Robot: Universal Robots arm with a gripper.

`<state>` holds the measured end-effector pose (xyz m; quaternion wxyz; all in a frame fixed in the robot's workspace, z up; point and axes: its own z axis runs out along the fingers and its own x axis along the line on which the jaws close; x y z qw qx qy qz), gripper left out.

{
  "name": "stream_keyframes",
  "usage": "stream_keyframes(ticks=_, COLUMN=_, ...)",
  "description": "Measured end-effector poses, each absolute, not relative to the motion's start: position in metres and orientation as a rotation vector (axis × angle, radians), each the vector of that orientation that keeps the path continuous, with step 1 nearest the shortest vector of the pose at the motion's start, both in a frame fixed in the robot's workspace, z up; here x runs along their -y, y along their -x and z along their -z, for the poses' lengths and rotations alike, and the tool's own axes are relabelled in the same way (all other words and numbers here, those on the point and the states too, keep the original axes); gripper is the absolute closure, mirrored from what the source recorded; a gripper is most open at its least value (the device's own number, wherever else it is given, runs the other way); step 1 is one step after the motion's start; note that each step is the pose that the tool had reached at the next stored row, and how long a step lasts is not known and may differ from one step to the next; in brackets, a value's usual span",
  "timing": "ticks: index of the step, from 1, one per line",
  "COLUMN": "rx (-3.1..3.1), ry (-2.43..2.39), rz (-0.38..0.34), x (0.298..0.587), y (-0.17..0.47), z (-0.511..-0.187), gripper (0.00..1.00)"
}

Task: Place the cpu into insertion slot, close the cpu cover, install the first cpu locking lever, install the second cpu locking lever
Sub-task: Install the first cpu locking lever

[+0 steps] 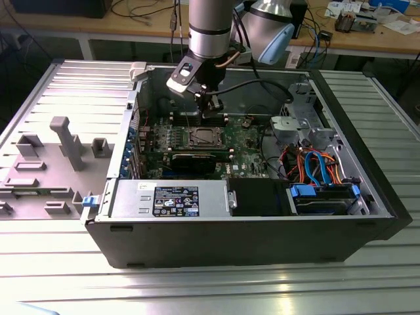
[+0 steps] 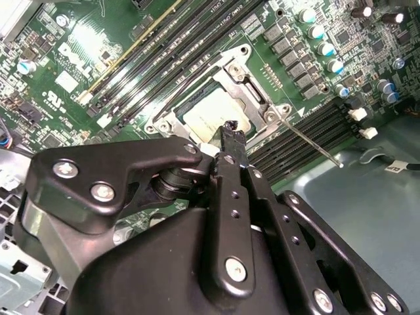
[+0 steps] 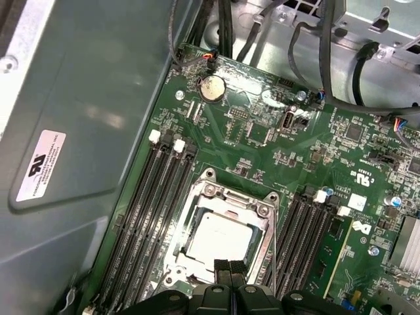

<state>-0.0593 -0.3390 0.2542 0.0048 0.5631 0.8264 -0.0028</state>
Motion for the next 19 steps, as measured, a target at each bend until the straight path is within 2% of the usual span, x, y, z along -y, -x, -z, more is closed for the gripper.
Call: stream_keyframes(ticks=19, rx=-2.657, ry=-1.658, rz=0.008, x=0.339, y=0.059, z=-0.2542, gripper=0.89)
